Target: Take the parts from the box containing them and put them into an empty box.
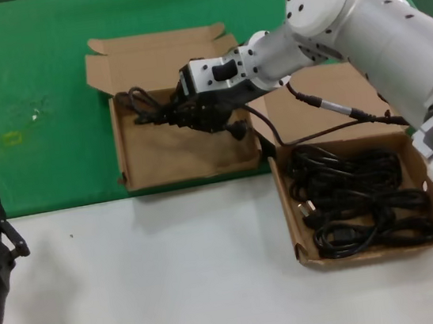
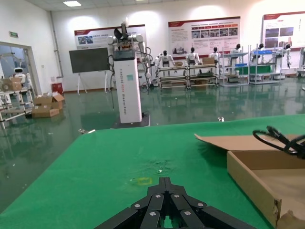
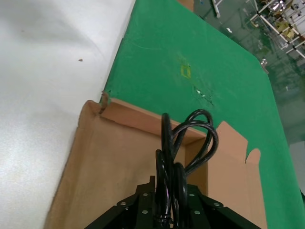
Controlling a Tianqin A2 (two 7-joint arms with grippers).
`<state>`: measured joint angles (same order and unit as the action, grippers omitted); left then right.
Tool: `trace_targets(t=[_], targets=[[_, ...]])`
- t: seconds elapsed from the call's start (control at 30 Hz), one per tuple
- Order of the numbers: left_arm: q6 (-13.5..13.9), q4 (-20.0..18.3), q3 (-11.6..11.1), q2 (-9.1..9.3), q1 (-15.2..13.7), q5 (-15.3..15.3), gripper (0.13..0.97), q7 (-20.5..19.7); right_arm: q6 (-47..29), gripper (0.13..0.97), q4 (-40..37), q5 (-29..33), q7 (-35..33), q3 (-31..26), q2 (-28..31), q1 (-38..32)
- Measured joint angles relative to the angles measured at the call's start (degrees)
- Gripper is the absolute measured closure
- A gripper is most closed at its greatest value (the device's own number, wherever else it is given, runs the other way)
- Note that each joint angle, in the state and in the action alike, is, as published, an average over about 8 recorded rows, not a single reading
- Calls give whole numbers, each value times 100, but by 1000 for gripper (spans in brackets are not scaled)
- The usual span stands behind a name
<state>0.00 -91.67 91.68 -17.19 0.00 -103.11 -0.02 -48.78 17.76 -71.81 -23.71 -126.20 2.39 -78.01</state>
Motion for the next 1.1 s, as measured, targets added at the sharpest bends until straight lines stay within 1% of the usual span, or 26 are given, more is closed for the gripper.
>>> trace_targets(t=[0.13, 0.4, 0.43, 0.7, 0.73, 1.0, 1.1], targets=[[0, 0, 0, 0, 0, 0, 953, 0, 68, 879, -159, -34, -112, 40, -62, -63], [0, 0, 0, 0, 0, 0, 953, 0, 147, 787, -343, -91, -257, 104, -159, -162], [0, 0, 0, 0, 0, 0, 953, 0, 155, 787, -362, -98, -273, 112, -169, -175], [0, 0, 0, 0, 0, 0, 953, 0, 197, 625, -476, -163, -379, 179, -207, -262], [0, 0, 0, 0, 0, 0, 953, 0, 200, 625, -481, -170, -386, 187, -207, -268], [0, 0, 0, 0, 0, 0, 952, 0, 209, 403, -482, -193, -404, 213, -198, -279], [0, 0, 0, 0, 0, 0, 950, 0, 220, 403, -464, -200, -399, 220, -194, -262]])
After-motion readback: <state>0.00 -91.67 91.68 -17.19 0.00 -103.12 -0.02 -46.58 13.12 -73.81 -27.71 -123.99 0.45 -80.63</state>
